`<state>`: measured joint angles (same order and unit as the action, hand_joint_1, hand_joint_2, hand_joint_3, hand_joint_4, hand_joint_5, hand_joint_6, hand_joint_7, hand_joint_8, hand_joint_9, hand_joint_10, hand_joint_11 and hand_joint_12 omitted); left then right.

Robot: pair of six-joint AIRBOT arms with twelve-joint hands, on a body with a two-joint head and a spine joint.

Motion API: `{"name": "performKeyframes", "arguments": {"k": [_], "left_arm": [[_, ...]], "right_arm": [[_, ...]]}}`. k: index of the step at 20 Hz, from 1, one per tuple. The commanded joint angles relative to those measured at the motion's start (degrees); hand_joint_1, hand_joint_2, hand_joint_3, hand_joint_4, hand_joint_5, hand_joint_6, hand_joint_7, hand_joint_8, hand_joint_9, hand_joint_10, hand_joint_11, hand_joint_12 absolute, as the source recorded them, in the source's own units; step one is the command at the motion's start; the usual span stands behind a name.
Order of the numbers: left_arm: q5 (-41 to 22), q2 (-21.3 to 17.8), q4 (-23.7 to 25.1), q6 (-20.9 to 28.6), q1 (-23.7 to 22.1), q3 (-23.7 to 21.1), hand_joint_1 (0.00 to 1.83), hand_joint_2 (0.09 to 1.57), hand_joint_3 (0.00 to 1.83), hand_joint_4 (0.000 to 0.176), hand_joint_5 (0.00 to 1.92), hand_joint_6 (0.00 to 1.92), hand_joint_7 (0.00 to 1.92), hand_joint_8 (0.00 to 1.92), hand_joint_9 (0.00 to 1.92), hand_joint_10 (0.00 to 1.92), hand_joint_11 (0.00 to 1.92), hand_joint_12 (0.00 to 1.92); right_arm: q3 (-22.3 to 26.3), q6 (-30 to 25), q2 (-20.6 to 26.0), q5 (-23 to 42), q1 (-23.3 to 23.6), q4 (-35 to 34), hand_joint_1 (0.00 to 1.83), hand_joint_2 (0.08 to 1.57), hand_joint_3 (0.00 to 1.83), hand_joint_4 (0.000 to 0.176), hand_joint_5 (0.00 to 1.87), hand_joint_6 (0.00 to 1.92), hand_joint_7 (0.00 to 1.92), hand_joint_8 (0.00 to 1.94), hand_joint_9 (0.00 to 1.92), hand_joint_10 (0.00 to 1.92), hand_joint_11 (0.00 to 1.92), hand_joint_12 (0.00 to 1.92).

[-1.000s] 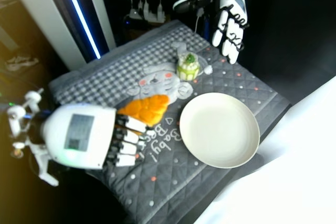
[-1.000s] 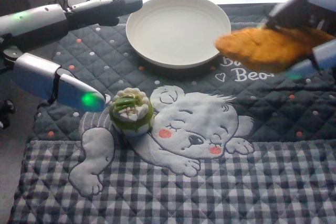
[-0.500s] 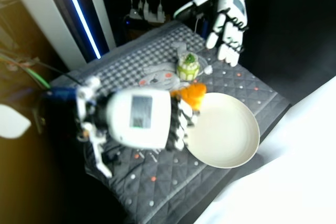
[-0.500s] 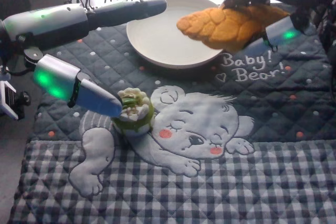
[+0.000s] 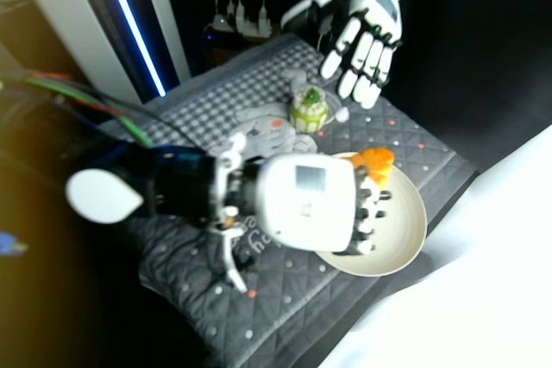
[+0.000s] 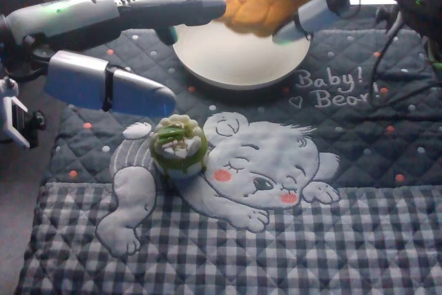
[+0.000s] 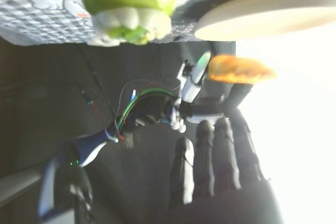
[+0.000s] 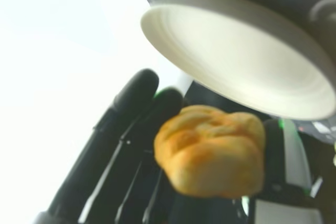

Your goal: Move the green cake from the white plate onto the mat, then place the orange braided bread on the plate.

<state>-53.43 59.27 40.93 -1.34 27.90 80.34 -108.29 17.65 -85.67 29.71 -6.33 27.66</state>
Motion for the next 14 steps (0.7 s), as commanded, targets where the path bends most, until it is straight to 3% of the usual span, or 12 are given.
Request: {"name": "performKeyframes", "arguments": {"k": [1,2,4,5,6,8,9,10,11,12,13,14], "left_arm": [[-5.81,0.11,-2.95,0.36,-0.75,0.07,0.42,0.87,0.0,0.116,0.09,0.0,0.14,0.0,0.08,0.01,0.0,0.63],[-6.05,0.14,-2.89,0.37,-0.81,-0.02,0.47,0.86,0.0,0.111,0.08,0.0,0.11,0.01,0.03,0.02,0.0,0.36],[-6.72,1.15,-2.72,0.37,-1.31,0.27,0.44,0.88,0.0,0.108,0.08,0.0,0.08,0.0,0.02,0.0,0.0,0.13],[-6.78,2.07,-1.9,0.37,-2.32,0.65,0.48,0.87,0.0,0.109,0.11,0.01,0.12,0.01,0.04,0.01,0.0,0.11],[-6.79,2.16,-1.77,0.37,-2.47,0.65,0.51,0.87,0.0,0.108,0.12,0.01,0.1,0.01,0.02,0.01,0.0,0.02],[-7.06,2.29,-1.51,0.38,-3.04,0.45,0.55,0.87,0.0,0.099,0.11,0.0,0.11,0.01,0.03,0.01,0.06,0.03],[-7.06,2.29,-1.51,0.4,-3.09,0.39,0.52,0.87,0.0,0.104,0.08,0.0,0.08,0.0,0.02,0.0,0.01,0.0],[-7.05,2.29,-1.51,0.46,-3.1,0.37,0.52,0.88,0.0,0.105,0.1,0.01,0.09,0.0,0.03,0.01,0.0,0.0],[-7.05,2.29,-1.52,0.53,-3.09,0.33,0.48,0.88,0.0,0.097,0.12,0.01,0.12,0.01,0.05,0.01,0.03,0.02],[-6.95,2.29,-1.51,0.54,-3.07,0.26,0.48,0.87,0.0,0.111,0.11,0.01,0.12,0.01,0.05,0.01,0.05,0.02],[-6.89,2.29,-1.51,0.54,-3.07,0.22,0.41,0.85,0.01,0.123,0.13,0.0,0.17,0.02,0.11,0.0,0.01,0.38],[-6.83,2.29,-1.51,0.64,-3.04,0.15,0.36,0.86,0.01,0.133,0.12,0.0,0.18,0.02,0.12,0.0,0.0,0.44]], "right_arm": [[-1.79,-0.29,-0.28,4.82,0.87,-2.21,1.24,1.19,0.0,0.0,0.84,0.93,0.87,1.43,0.94,1.35,0.89,1.63],[-3.22,-0.3,-1.74,3.86,1.06,-2.17,1.34,1.18,0.0,0.0,0.83,0.86,0.84,1.33,0.91,1.44,0.84,1.58],[-5.08,-0.29,-3.63,1.89,1.51,-1.76,1.23,1.22,0.01,0.0,0.82,0.98,0.79,1.57,0.9,1.45,0.89,1.66],[-5.45,-0.29,-3.9,0.98,1.57,-1.75,1.2,1.26,0.01,0.0,0.76,1.08,0.71,1.71,0.83,1.65,0.87,1.8],[-5.45,-0.29,-3.92,0.78,1.57,-1.75,1.2,1.27,0.0,0.0,0.73,1.1,0.71,1.71,0.8,1.67,0.84,1.81],[-5.53,-0.29,-4.11,-0.12,1.57,-1.73,1.2,1.27,0.0,0.0,0.69,1.16,0.74,1.67,0.76,1.54,0.72,1.69],[-5.56,-0.29,-4.11,-0.36,1.57,-1.6,1.17,1.27,0.0,0.0,0.64,1.32,0.77,1.52,0.7,1.22,0.55,1.51],[-5.53,-0.31,-4.11,-0.37,1.56,-1.32,1.13,1.21,0.0,0.0,0.53,0.68,0.61,0.84,0.58,0.92,0.38,1.38],[-5.27,-0.34,-4.1,-0.38,1.56,-0.44,1.06,1.14,0.0,0.0,0.45,0.28,0.54,0.36,0.5,0.56,0.23,1.25],[-4.95,-0.34,-4.09,-0.38,1.56,0.11,0.89,1.04,0.0,0.125,0.21,0.06,0.31,0.09,0.31,0.21,0.05,1.07],[-4.75,-0.34,-4.08,-0.38,1.56,0.23,0.77,0.98,0.0,0.166,0.04,0.01,0.15,0.02,0.24,0.07,0.05,1.02],[-4.25,-0.35,-4.05,-0.38,1.56,0.37,0.77,0.91,0.0,0.174,0.01,0.0,0.03,0.0,0.07,0.03,0.01,0.72]]}}
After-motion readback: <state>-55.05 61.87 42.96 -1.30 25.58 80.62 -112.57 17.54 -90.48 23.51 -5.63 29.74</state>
